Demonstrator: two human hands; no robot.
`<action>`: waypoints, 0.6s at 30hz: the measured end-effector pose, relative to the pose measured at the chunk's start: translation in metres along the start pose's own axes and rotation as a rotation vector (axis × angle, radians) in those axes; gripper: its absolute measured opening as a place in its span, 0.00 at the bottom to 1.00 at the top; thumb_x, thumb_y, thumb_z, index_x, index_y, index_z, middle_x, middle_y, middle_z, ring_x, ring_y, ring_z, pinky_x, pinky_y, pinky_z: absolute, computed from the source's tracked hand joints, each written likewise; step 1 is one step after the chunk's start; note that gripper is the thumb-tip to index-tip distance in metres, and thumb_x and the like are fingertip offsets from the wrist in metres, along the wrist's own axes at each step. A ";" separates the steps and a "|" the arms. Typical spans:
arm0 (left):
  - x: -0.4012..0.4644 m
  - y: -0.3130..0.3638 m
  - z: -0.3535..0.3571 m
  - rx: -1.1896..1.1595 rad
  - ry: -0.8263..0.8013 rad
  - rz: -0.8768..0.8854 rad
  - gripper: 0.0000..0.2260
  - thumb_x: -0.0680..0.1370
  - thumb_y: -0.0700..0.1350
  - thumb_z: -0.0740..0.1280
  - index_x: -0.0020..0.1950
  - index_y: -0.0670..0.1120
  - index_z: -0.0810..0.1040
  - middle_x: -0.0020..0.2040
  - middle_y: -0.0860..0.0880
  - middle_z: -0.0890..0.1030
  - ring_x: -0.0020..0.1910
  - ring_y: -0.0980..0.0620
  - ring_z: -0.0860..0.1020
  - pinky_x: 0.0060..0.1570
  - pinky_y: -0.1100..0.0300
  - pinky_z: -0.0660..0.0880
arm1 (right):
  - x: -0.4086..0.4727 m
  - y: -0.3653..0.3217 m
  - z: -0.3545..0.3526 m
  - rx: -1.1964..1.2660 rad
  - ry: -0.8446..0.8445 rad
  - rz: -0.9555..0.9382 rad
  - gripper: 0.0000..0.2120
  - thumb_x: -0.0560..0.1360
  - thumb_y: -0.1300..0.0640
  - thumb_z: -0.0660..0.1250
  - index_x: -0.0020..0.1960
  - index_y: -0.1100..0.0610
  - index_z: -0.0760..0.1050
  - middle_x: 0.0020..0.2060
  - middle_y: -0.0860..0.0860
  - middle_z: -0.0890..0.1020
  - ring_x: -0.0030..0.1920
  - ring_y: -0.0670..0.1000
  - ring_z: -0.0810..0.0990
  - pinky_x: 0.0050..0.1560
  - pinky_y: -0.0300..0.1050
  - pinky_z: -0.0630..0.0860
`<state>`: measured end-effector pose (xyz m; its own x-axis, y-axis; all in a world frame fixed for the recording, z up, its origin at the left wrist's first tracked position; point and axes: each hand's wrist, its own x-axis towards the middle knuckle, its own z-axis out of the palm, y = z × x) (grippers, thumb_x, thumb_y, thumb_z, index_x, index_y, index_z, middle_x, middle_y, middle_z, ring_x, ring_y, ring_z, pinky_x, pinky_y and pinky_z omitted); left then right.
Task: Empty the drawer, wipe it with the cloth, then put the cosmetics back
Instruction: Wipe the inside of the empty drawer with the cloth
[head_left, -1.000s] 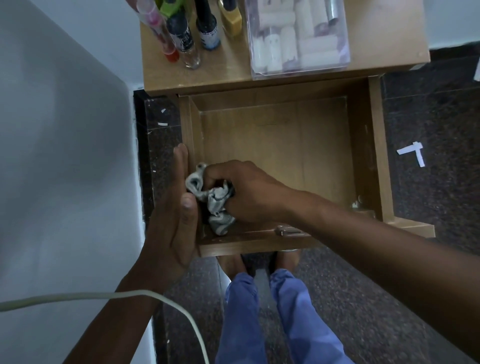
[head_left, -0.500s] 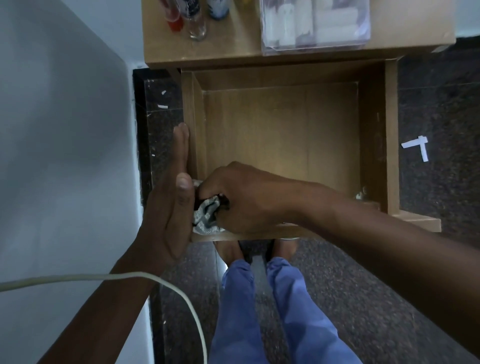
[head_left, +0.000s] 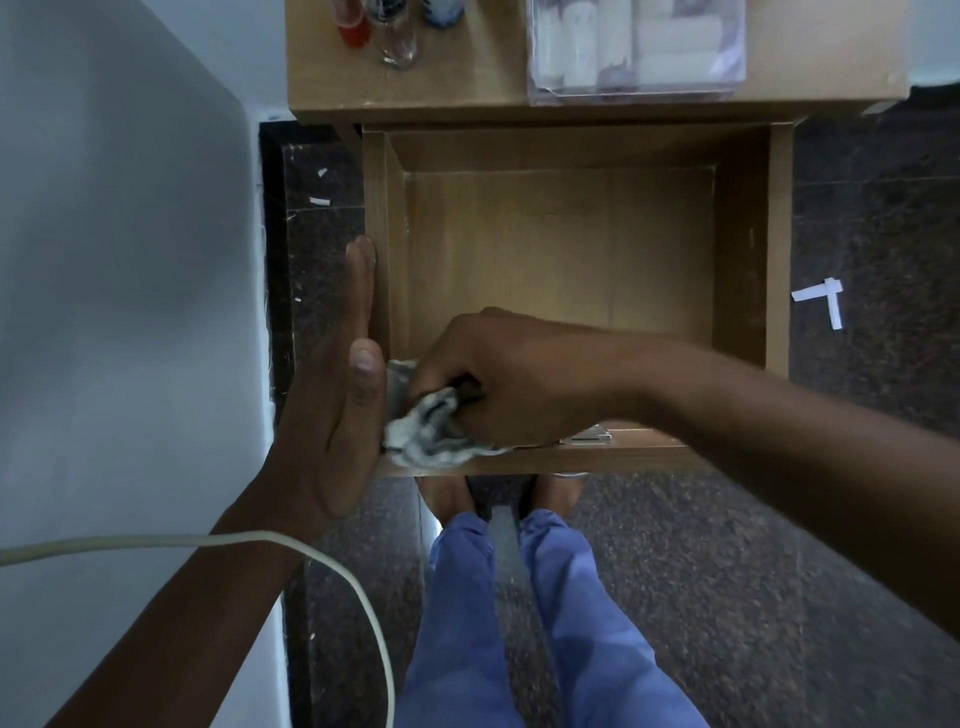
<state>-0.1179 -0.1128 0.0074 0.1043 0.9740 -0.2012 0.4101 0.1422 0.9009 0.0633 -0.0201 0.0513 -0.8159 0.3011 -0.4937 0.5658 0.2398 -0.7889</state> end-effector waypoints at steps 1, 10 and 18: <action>-0.001 -0.004 0.000 0.031 -0.017 0.009 0.35 0.85 0.66 0.45 0.84 0.44 0.46 0.85 0.49 0.50 0.84 0.50 0.49 0.82 0.43 0.50 | 0.006 -0.003 0.007 0.000 0.032 -0.017 0.08 0.74 0.65 0.68 0.48 0.56 0.84 0.41 0.49 0.86 0.42 0.46 0.83 0.43 0.45 0.79; 0.001 0.000 -0.001 0.069 0.018 0.003 0.39 0.83 0.68 0.44 0.85 0.41 0.47 0.85 0.49 0.50 0.84 0.53 0.50 0.83 0.44 0.50 | -0.008 0.007 -0.025 -0.048 -0.189 0.058 0.13 0.75 0.63 0.68 0.53 0.49 0.85 0.46 0.46 0.87 0.48 0.46 0.85 0.50 0.55 0.84; 0.004 0.003 -0.005 0.120 -0.041 0.010 0.38 0.84 0.67 0.51 0.85 0.44 0.45 0.86 0.51 0.47 0.84 0.54 0.49 0.82 0.43 0.54 | 0.006 0.000 -0.003 -0.055 -0.039 0.020 0.11 0.74 0.65 0.67 0.53 0.54 0.83 0.46 0.49 0.85 0.47 0.48 0.83 0.48 0.52 0.82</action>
<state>-0.1207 -0.1075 0.0112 0.1450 0.9668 -0.2102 0.5137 0.1081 0.8511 0.0580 -0.0159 0.0494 -0.8076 0.2708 -0.5238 0.5870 0.2847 -0.7579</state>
